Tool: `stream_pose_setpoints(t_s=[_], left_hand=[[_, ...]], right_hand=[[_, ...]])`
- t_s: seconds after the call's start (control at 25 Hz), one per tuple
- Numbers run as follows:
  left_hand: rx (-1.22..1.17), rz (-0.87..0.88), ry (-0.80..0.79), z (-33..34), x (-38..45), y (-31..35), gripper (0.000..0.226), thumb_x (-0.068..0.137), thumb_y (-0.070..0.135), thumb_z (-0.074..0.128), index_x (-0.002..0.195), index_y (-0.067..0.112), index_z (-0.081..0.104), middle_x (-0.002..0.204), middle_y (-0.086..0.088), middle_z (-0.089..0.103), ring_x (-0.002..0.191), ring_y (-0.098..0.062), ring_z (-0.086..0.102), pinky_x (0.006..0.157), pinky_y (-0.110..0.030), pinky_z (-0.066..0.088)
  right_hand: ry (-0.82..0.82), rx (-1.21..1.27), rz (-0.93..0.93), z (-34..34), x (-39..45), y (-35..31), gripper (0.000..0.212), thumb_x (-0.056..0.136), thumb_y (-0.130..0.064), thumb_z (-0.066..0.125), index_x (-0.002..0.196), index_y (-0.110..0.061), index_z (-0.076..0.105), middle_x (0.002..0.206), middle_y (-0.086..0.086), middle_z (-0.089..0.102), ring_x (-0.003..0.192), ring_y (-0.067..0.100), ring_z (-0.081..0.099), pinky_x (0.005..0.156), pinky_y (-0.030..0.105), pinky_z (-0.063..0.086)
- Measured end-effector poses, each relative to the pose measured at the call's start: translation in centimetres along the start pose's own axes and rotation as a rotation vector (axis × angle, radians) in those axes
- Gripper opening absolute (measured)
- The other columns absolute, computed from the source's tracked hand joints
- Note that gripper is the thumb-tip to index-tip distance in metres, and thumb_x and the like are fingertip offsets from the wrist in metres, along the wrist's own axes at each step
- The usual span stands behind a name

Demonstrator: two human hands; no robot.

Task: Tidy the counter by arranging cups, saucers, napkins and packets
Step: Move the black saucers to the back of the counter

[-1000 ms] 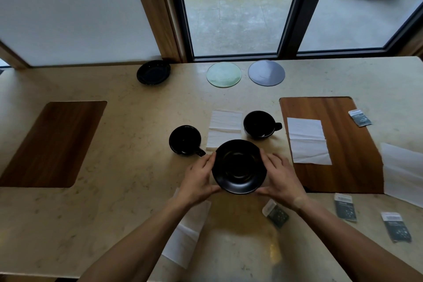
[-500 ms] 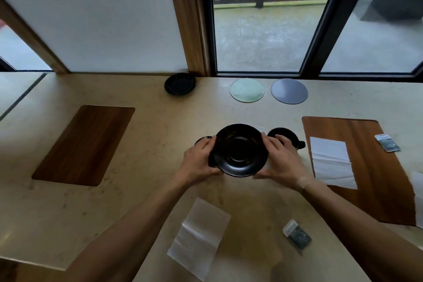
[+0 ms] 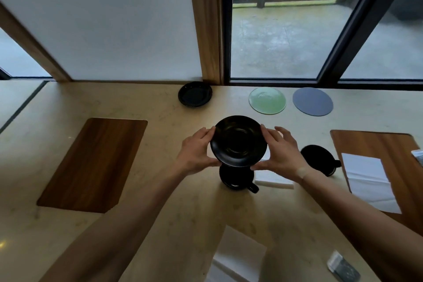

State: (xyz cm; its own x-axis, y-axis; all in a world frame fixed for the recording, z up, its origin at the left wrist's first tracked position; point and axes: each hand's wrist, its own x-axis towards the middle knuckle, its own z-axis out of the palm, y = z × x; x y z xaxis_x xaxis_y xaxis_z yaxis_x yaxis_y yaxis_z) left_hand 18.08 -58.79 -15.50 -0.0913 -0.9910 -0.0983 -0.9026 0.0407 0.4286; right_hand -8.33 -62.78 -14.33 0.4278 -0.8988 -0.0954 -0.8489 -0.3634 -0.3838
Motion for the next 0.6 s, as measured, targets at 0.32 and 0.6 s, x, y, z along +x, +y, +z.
stream_pose_setpoints(t_s=[0.32,0.6], left_hand=[[0.029,0.039,-0.055,-2.0,7.1,-4.6,0.11,0.07,0.052,0.078,0.155,0.022,0.016,0.154,0.001,0.031,0.14,-0.02,0.03,0.115,-0.037,0.026],[0.033,0.07,-0.092,-1.2,14.8,-6.9,0.109,0.071,0.049,0.079,0.154,0.016,0.016,0.158,-0.002,0.027,0.148,-0.02,0.015,0.116,-0.043,0.022]], right_hand=[[-0.012,0.01,0.051,0.8,7.5,-0.8,0.123,0.062,-0.066,0.075,0.153,-0.024,0.004,0.153,-0.004,0.028,0.144,0.023,0.003,0.118,0.041,0.012],[0.044,-0.056,0.052,2.1,14.4,1.7,0.122,0.053,-0.063,0.081,0.15,-0.014,0.025,0.143,0.004,0.045,0.137,0.033,0.026,0.107,0.049,0.028]])
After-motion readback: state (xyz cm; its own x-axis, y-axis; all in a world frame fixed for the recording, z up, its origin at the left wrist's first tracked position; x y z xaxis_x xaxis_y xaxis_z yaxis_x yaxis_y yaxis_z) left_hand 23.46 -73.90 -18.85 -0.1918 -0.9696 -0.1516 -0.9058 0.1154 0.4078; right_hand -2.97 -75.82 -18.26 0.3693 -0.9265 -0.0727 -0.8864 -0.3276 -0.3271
